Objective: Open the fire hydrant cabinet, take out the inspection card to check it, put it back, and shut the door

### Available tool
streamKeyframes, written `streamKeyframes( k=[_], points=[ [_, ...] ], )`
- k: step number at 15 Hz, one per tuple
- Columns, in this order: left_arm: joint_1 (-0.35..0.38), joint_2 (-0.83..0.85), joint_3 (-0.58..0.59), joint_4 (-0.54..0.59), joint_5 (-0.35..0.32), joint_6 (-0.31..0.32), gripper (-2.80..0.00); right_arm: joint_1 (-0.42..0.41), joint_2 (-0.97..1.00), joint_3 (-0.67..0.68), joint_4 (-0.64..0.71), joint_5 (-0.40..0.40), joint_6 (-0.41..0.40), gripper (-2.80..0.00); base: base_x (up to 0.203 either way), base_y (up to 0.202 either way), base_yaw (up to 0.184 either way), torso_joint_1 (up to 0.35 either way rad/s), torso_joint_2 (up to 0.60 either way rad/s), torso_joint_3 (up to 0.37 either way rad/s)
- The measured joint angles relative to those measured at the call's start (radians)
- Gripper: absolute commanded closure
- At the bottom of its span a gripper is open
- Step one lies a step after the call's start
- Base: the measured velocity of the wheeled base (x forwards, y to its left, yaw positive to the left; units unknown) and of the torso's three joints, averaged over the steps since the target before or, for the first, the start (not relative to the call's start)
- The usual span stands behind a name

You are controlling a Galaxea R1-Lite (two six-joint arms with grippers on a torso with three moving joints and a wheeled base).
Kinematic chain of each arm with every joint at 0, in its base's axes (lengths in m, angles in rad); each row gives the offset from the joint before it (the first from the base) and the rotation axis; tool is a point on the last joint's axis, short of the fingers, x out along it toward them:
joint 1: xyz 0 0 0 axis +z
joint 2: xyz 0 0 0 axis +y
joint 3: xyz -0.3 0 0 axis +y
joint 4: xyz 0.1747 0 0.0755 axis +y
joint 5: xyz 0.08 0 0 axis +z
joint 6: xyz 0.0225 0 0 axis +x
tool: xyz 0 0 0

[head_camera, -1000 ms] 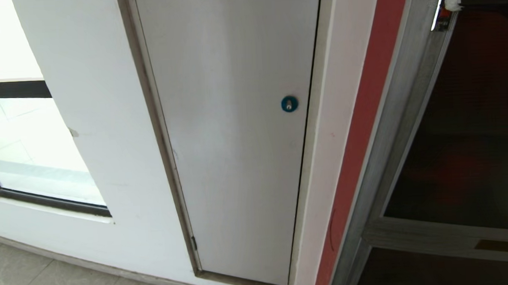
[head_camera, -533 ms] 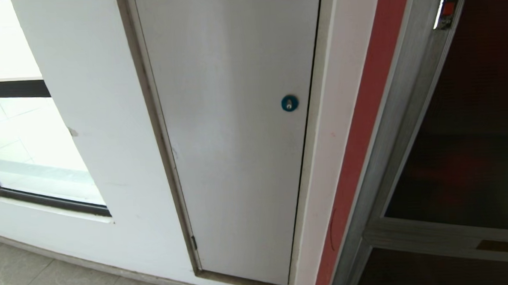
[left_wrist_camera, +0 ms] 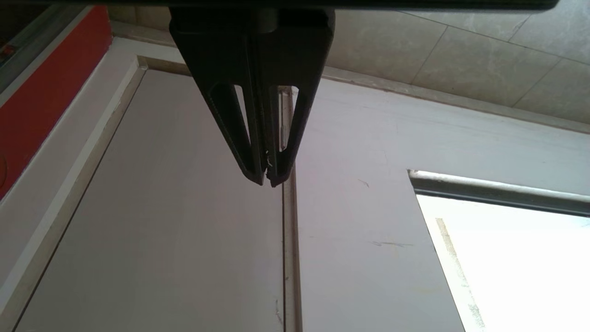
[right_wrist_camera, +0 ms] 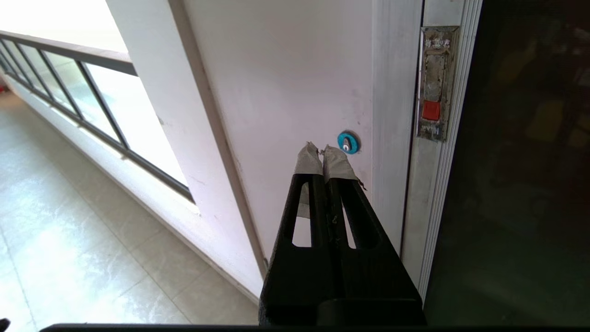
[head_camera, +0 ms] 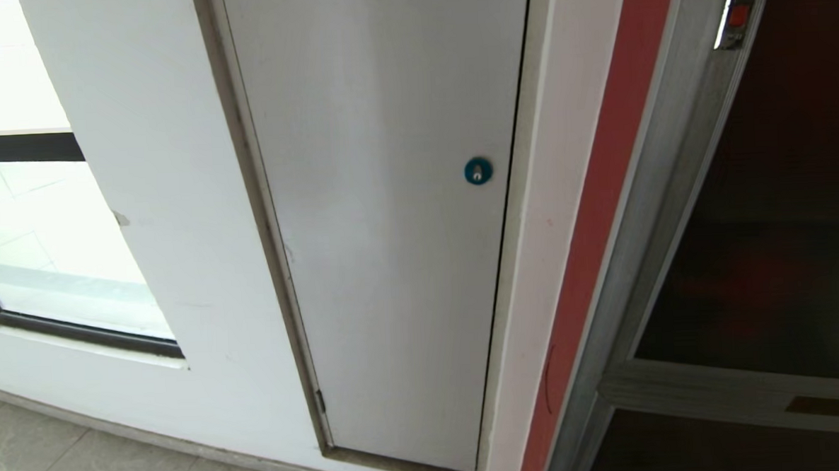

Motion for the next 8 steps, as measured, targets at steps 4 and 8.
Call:
streamKeyframes(
  k=[4, 8],
  points=[
    [0.000, 0.000, 0.000, 0.000, 0.000, 0.000, 0.00, 0.000, -0.122, 0.066, 0.001, -0.004, 0.000, 0.00, 0.000, 0.000, 0.000, 0.000, 0.00, 0.000],
    [0.000, 0.000, 0.000, 0.000, 0.000, 0.000, 0.00, 0.000, -0.257, 0.139, 0.008, -0.025, 0.000, 0.00, 0.000, 0.000, 0.000, 0.000, 0.00, 0.000]
  ],
)
